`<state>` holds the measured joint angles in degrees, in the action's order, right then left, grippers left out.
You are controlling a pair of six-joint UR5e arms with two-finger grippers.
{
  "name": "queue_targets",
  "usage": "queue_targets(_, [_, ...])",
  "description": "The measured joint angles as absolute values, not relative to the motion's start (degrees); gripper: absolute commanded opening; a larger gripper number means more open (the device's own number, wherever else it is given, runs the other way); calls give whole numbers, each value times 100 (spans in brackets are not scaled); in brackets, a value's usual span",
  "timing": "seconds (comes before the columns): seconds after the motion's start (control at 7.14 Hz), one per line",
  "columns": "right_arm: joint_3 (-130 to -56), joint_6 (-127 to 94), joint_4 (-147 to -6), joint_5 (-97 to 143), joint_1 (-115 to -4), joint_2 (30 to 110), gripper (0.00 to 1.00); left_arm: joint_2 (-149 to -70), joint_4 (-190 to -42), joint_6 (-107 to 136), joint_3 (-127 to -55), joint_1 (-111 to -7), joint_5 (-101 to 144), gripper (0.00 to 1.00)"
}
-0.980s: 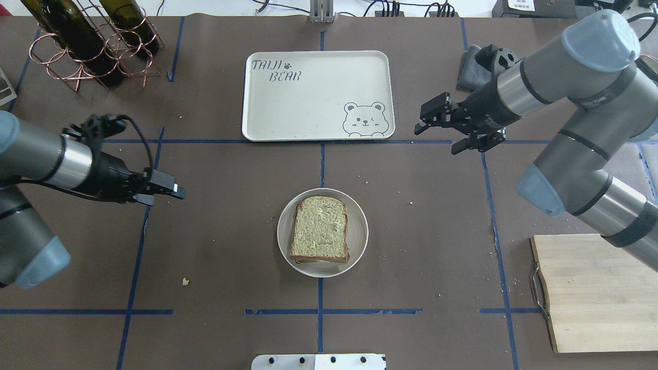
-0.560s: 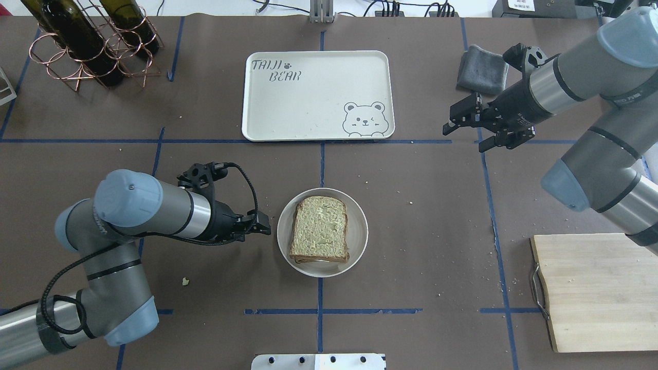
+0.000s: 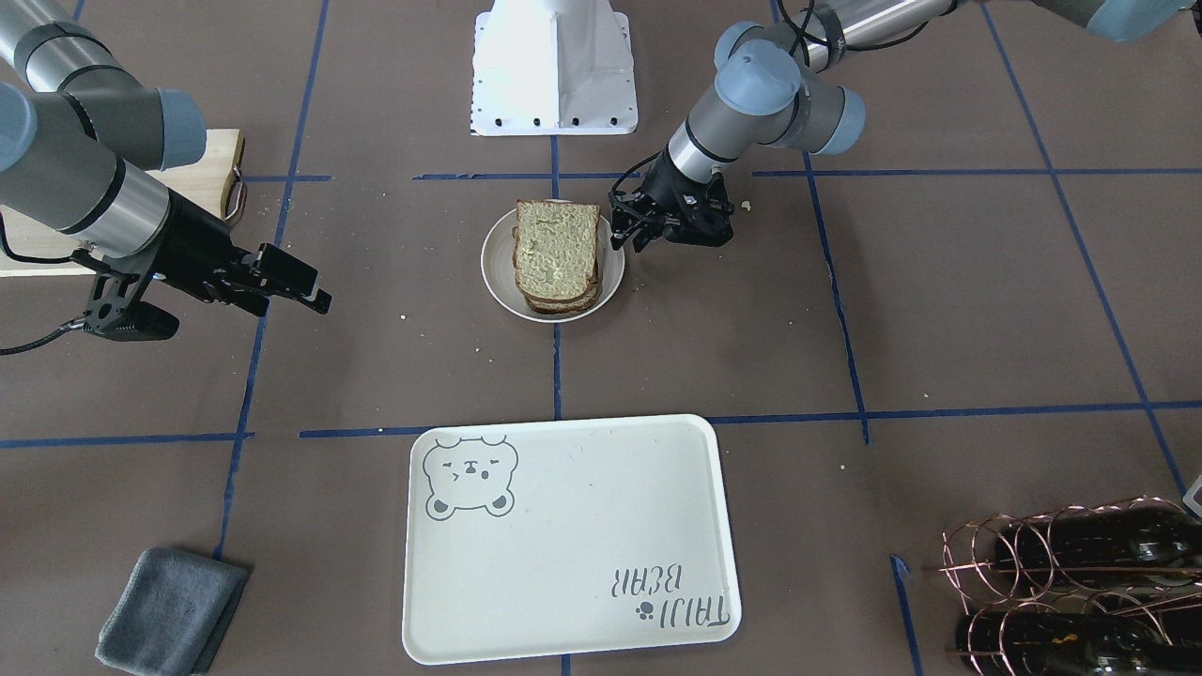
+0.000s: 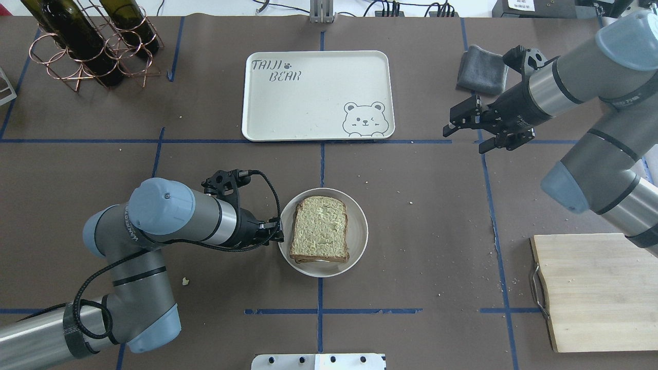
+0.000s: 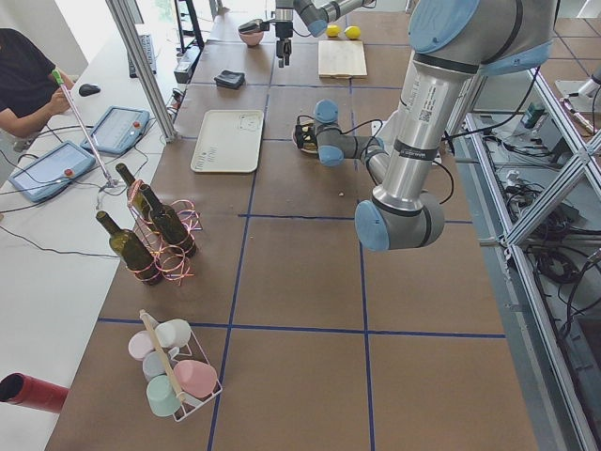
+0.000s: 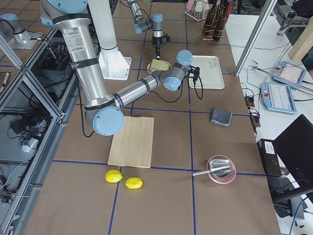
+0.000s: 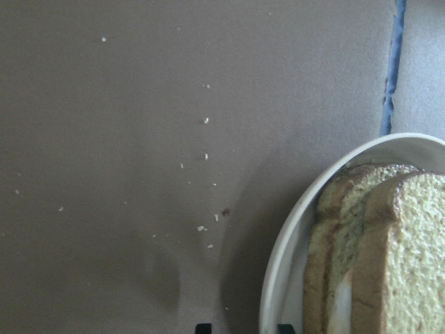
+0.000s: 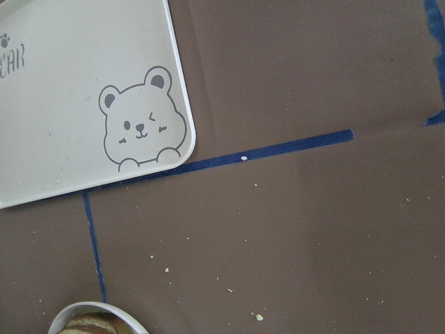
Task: Make sandwich and place on tray
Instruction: 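Raise the right gripper away while the left gripper reaches to the plate rim, then grasp the plate rim with the left gripper and lift it toward the tray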
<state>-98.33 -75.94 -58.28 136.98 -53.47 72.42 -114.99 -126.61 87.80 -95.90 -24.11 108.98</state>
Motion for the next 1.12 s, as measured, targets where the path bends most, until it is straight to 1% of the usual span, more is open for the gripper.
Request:
queue_targets(0.14, [-9830,-7594,-5827,13695,-5338,7242,100,-11521,-12663,8780,-9564,-2379,10898,29])
queue_targets(0.28, [-9829,-7594,-5825,13694,-5329,7242,100,-11531,-12664,8780,-9548,-2353,10898,23])
queue_targets(0.42, [-9830,-7594,-5821,13694,-5323,7244,100,-11546,-12665,8780,-9525,-2334,10898,21])
queue_targets(0.56, [-9830,-7596,-5819,13691,-5320,7248,100,-11575,-12667,8780,-9486,-2323,10900,20])
queue_targets(1.12, [-9835,-7602,-5818,13685,-5318,7271,100,-11706,-12676,8780,-9334,-2312,10907,20])
